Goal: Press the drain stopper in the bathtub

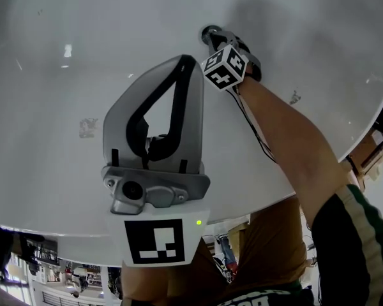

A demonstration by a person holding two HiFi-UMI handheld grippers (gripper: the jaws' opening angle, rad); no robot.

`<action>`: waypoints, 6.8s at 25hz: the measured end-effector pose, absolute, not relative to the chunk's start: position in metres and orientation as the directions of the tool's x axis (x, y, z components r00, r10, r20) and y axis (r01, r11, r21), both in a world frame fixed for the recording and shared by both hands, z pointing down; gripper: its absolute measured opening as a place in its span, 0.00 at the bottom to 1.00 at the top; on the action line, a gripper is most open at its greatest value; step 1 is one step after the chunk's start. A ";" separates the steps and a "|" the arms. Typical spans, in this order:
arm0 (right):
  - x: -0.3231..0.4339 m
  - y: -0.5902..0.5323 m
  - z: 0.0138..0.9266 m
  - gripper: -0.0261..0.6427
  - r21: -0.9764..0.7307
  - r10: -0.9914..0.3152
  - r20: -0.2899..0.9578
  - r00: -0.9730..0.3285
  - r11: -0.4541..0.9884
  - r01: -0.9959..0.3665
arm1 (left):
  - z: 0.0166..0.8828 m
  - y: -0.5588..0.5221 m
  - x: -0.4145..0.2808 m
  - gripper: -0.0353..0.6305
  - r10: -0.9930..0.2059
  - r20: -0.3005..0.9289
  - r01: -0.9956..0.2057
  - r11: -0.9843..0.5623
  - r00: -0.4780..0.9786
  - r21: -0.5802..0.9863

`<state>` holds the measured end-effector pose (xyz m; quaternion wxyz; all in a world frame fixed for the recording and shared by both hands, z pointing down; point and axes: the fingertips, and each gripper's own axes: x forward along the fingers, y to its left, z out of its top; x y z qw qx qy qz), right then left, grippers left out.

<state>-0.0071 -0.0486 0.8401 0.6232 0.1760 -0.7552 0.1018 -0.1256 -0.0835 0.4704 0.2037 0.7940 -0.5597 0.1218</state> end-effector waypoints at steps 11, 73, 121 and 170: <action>-0.007 -0.046 0.844 0.06 -0.017 -0.048 0.988 -0.150 0.915 -0.403 | 0.476 -0.081 -0.124 0.07 -0.836 0.430 -0.939 -0.286 0.342 0.193; -0.014 -0.062 0.839 0.30 -0.067 -0.035 0.988 -0.148 0.776 -0.627 | 0.479 -0.081 -0.122 0.07 -0.800 0.483 -0.935 -0.308 0.355 0.177; -0.003 -0.068 0.594 0.38 -0.191 -0.167 0.856 -0.489 0.776 -0.600 | 0.368 -0.078 -0.059 0.07 -0.776 0.483 -0.908 -0.405 0.405 0.111; 0.084 -0.025 -0.045 0.30 -0.009 -0.349 0.172 -0.921 0.935 -0.356 | -0.043 -0.018 0.026 0.07 -0.831 0.276 -0.840 -0.529 0.484 -0.120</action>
